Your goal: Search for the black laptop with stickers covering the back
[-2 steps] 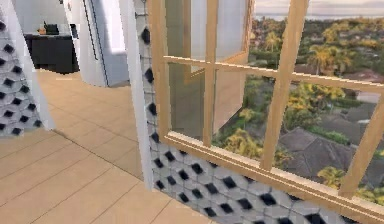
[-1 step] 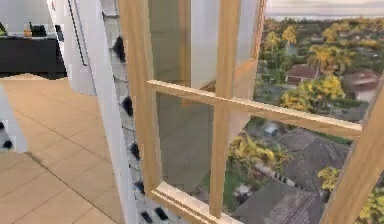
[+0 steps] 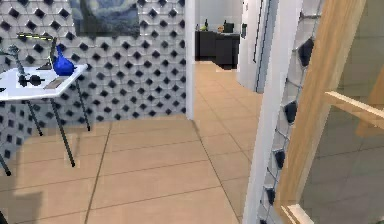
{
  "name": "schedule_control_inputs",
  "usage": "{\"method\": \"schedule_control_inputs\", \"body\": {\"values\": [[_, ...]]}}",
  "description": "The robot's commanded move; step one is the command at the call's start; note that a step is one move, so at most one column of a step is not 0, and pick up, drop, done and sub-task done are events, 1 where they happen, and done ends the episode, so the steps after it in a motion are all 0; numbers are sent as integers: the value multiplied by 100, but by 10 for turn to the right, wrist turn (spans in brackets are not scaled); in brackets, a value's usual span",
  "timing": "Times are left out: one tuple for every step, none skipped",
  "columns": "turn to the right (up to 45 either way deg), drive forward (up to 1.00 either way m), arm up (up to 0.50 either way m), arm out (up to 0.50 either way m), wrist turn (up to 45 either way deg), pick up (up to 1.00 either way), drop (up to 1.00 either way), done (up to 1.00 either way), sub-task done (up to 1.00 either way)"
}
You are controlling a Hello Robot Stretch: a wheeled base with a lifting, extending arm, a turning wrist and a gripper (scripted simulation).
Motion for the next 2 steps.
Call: {"method": "schedule_control_inputs", "body": {"values": [[-90,0,0,0,0,0,0,0,0],[0,100,0,0,0,0,0,0,0]]}}
